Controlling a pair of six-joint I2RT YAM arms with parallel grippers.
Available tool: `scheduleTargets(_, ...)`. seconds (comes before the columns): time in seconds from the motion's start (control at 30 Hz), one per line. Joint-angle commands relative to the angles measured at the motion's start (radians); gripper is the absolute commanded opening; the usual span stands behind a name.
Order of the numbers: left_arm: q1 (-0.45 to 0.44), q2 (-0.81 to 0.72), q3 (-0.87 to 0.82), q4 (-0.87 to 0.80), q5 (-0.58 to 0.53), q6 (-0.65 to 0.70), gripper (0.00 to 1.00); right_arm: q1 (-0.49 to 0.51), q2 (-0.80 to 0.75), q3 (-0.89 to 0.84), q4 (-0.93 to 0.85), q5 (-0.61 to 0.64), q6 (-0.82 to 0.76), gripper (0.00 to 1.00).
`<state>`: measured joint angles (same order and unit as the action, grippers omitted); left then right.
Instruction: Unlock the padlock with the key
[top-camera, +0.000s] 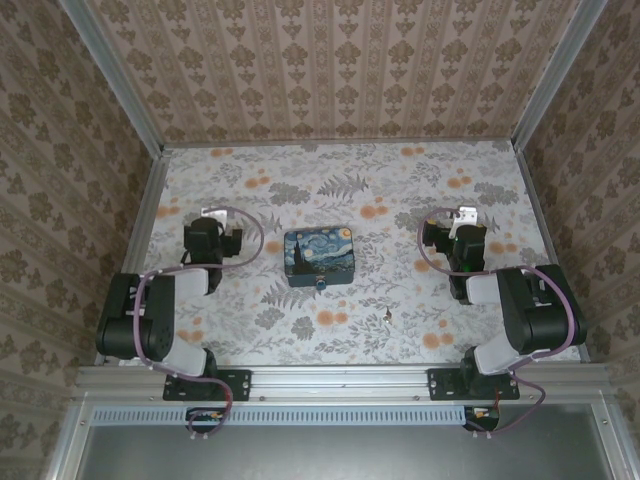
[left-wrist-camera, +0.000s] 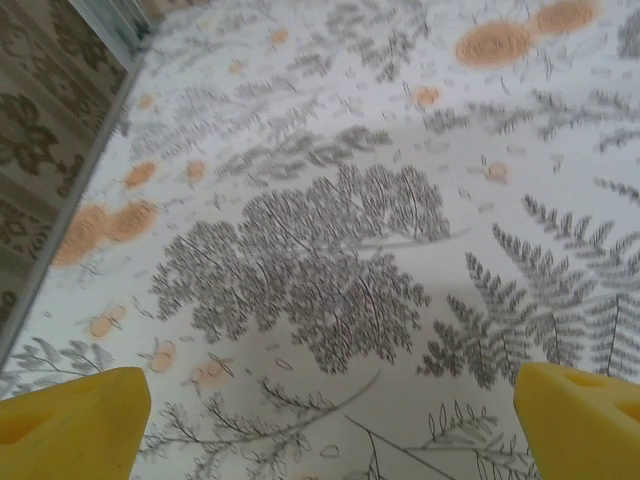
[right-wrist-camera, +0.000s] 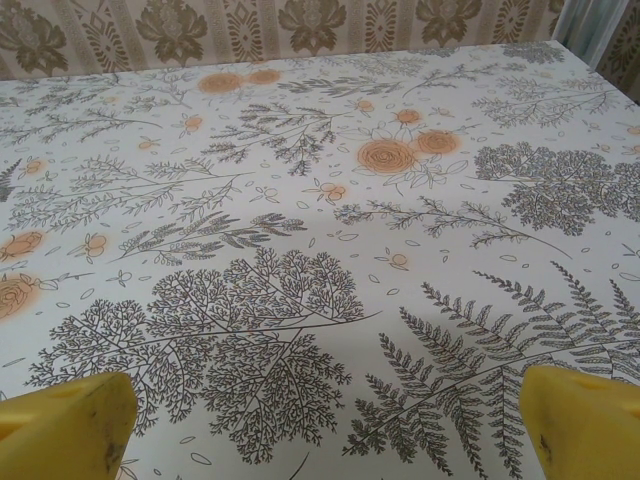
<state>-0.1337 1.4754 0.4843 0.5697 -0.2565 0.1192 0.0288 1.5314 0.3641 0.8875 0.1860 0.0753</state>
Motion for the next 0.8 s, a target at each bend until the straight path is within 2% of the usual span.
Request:
scheduleTargets(0.0, -0.003, -0.087, 0.016, 0.025, -0.051, -0.026, 0.96, -0.006, -0.049, 0.016, -0.021, 0.040, 0.016, 1.00)
scheduleTargets(0.1, -0.006, -0.153, 0.028, -0.012, -0.067, -0.038, 0.97, -0.006, -0.066, 0.012, -0.018, 0.048, 0.010, 1.00)
scheduleTargets(0.17, -0.006, -0.195, 0.055, -0.072, -0.063, -0.060, 0.98, -0.007, -0.129, 0.048, -0.142, 0.083, 0.028, 0.99)
scheduleTargets(0.3, -0.011, -0.261, 0.142, -0.247, -0.051, -0.144, 0.98, -0.010, -0.281, 0.134, -0.364, 0.063, 0.066, 1.00)
scheduleTargets(0.43, -0.025, -0.304, 0.232, -0.446, -0.023, -0.264, 0.99, -0.012, -0.401, 0.213, -0.544, -0.043, 0.153, 1.00)
scheduleTargets(0.5, -0.031, -0.328, 0.272, -0.547, 0.039, -0.317, 0.99, -0.011, -0.431, 0.246, -0.616, -0.160, 0.198, 0.99)
scheduleTargets(0.6, -0.039, -0.359, 0.313, -0.673, 0.144, -0.397, 1.00, 0.001, -0.437, 0.292, -0.705, -0.328, 0.262, 1.00)
scheduleTargets(0.77, -0.057, -0.418, 0.299, -0.766, 0.280, -0.473, 1.00, 0.061, -0.402, 0.333, -0.794, -0.470, 0.333, 0.99)
